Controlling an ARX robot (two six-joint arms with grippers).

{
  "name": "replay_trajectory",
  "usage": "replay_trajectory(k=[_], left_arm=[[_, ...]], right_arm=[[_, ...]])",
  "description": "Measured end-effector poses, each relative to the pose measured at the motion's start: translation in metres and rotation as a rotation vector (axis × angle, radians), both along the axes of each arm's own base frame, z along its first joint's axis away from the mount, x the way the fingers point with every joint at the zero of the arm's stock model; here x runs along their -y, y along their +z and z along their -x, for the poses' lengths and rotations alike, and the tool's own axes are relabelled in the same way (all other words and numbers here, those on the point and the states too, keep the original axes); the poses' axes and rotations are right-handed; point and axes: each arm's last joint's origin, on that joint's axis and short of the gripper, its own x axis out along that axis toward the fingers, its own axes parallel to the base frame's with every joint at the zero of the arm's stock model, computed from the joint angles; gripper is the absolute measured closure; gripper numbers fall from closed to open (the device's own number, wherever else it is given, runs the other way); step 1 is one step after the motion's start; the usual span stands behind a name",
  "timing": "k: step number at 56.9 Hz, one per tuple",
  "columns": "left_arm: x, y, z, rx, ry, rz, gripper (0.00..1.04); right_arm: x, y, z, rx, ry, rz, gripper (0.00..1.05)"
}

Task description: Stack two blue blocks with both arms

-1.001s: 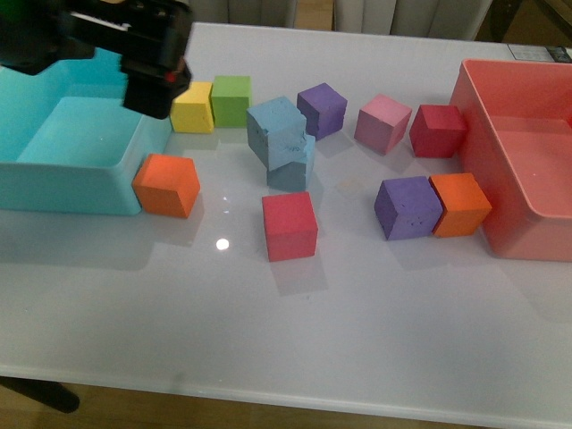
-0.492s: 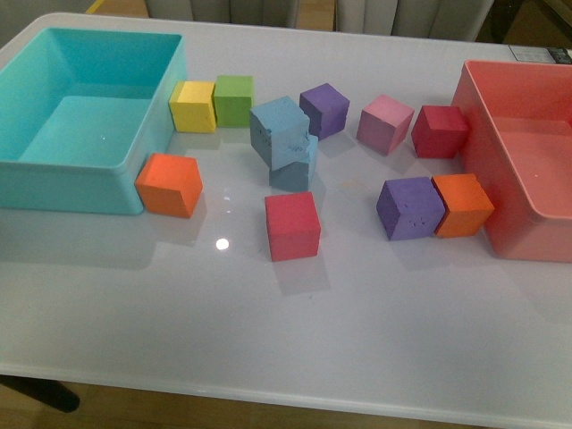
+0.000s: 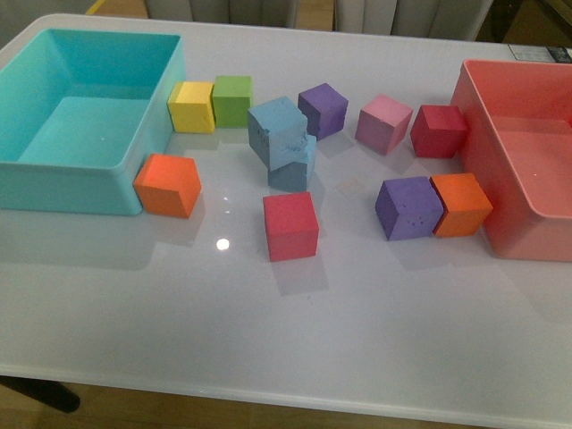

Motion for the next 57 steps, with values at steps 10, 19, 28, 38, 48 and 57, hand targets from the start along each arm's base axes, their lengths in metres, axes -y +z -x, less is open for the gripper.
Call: replay_trajectory(k=[10,19,28,38,48,57], left_arm=[[0.000,0.003,0.010,0.011,0.000,0.000,1.03],[0.000,0.006,0.016,0.018,0.000,0.000,1.03],[0.000,0.007,0.022,0.022,0.000,0.000,1.03],[0.000,0.007,0.027,0.024,0.000,0.000,1.03],[0.000,0.007,0.031,0.024,0.000,0.000,1.03],[0.000,0.007,0.034,0.025,0.000,0.000,1.03]], right_arm=[[0.000,0.000,0.000,0.000,0.000,0.000,0.09],[0.000,0.000,0.000,0.000,0.000,0.000,0.09],[0.000,0.000,0.000,0.000,0.000,0.000,0.09],[0.000,0.000,0.000,0.000,0.000,0.000,0.09],[0.000,0.000,0.000,0.000,0.000,0.000,0.09],[0.000,0.000,0.000,0.000,0.000,0.000,0.09]])
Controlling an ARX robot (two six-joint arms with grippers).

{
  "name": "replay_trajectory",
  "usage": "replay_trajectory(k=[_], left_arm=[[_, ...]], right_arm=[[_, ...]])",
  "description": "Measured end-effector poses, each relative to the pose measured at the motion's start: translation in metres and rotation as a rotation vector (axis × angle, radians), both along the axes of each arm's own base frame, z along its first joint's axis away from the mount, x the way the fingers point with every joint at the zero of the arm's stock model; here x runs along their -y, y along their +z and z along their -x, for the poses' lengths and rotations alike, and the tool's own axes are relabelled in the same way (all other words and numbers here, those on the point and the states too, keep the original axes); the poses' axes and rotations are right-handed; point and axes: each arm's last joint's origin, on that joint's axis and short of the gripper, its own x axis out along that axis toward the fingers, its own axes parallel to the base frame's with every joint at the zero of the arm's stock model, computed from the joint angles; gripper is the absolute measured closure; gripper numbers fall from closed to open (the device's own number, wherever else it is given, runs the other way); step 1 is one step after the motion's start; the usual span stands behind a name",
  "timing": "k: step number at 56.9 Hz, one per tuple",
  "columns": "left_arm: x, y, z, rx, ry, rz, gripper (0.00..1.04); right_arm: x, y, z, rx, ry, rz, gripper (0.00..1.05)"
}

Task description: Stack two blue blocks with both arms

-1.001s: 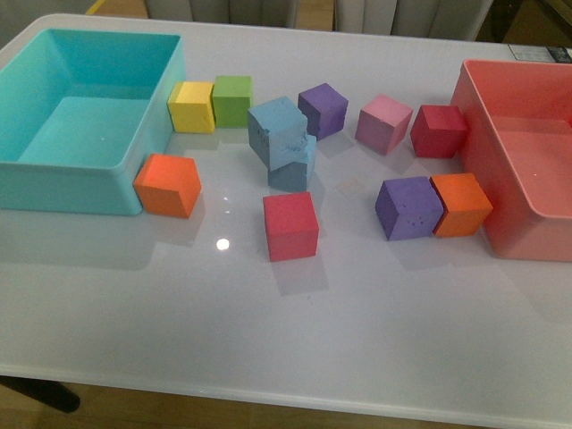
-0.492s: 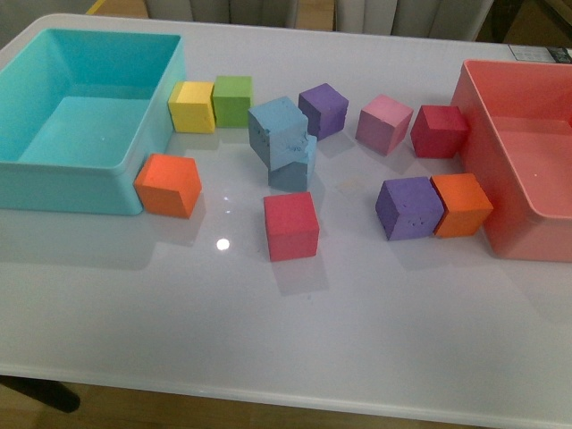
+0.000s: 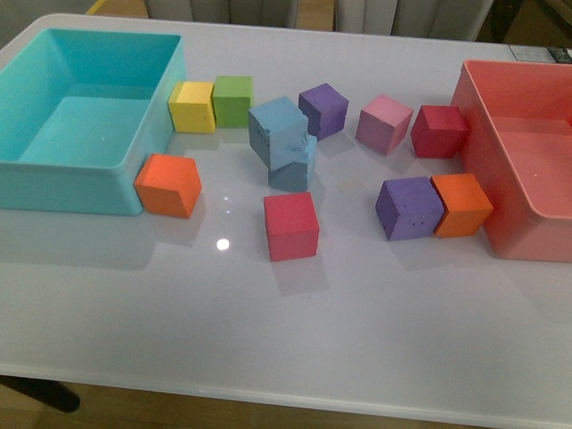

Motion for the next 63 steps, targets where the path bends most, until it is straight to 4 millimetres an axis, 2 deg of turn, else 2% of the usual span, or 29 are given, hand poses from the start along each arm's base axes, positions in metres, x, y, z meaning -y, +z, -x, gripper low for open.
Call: replay_trajectory(k=[9,16,41,63], left_arm=[[0.000,0.000,0.003,-0.001,0.000,0.000,1.03],[0.000,-0.004,0.013,-0.014,0.000,0.000,1.03],[0.000,-0.003,0.014,-0.005,0.000,0.001,1.03],[0.000,-0.003,0.014,-0.006,0.000,0.000,0.33]], right_arm=[[0.000,0.000,0.000,0.000,0.000,0.000,0.09],[0.000,0.000,0.000,0.000,0.000,0.000,0.09],[0.000,0.000,0.000,0.000,0.000,0.000,0.09],[0.000,0.000,0.000,0.000,0.000,0.000,0.09]])
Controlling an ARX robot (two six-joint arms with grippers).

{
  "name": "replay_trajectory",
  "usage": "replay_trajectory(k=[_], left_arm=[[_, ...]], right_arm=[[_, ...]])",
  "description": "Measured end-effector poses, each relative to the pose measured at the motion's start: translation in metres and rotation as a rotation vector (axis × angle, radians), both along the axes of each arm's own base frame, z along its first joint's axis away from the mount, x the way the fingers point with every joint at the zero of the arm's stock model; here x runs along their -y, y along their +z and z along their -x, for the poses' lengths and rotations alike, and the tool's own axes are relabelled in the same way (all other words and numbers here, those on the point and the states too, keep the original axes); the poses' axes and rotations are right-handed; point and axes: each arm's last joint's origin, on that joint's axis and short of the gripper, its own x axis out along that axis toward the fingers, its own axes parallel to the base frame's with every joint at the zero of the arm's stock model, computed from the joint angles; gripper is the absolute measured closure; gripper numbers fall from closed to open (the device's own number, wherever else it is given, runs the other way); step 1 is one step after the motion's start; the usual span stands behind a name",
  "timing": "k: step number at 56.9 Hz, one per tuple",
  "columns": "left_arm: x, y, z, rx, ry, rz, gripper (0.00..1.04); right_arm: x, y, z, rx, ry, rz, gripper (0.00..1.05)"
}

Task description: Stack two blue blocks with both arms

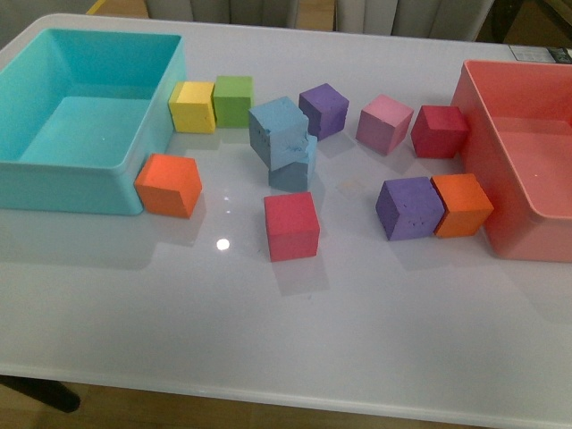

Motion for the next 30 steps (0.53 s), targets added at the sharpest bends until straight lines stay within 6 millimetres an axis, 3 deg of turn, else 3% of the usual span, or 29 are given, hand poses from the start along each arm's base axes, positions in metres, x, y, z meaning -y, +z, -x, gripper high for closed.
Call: replay_trajectory(k=[7,30], left_arm=[[0.0000,0.0000,0.0000,0.000,0.000,0.000,0.08],[0.0000,0.0000,0.0000,0.000,0.000,0.000,0.09]], right_arm=[[0.0000,0.0000,0.0000,0.000,0.000,0.000,0.09],[0.0000,0.0000,0.0000,0.000,0.000,0.000,0.09]])
